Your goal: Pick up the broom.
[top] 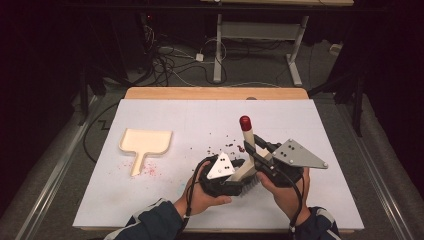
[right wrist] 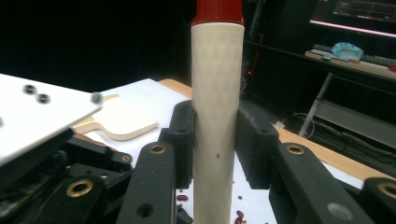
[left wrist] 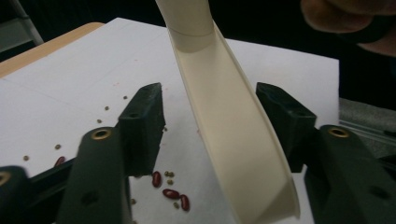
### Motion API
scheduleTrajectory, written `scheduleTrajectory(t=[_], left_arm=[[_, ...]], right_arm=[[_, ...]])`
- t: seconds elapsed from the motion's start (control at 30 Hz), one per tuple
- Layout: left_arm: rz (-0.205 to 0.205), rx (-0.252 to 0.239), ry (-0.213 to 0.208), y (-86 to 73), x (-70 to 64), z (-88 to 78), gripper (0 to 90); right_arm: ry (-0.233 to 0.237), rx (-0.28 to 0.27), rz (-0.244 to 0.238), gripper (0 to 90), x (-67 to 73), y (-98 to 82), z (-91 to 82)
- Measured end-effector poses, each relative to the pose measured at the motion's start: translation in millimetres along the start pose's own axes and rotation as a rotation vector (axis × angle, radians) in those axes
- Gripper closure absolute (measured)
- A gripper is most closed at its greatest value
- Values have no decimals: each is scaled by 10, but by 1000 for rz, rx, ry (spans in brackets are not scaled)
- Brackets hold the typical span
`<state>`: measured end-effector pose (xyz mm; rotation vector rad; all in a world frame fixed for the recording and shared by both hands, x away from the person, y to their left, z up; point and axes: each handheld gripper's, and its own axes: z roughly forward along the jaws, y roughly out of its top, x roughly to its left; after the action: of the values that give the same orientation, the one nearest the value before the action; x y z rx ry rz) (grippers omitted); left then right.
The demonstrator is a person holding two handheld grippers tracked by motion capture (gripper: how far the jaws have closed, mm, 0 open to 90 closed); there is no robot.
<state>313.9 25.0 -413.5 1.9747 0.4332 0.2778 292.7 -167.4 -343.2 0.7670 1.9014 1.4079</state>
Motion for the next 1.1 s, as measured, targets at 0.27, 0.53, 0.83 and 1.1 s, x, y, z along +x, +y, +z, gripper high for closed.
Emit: scheduleTrajectory(t=[0.27,0.53,0.83,1.1], left_arm=[[2,10,-24,-17,134,-115,643],[103,76,-92,-38,242,-431,658],[175,173,-229,-238,246,-645,657],[202,190,-300,-259,192,-637,656]], right_arm=[[45,-9,6,691,-30,19,-35],[331,87,-113,482,-173,13,-84],[559,311,-270,405,-84,-347,143],[726,413,-344,613,113,-616,387]])
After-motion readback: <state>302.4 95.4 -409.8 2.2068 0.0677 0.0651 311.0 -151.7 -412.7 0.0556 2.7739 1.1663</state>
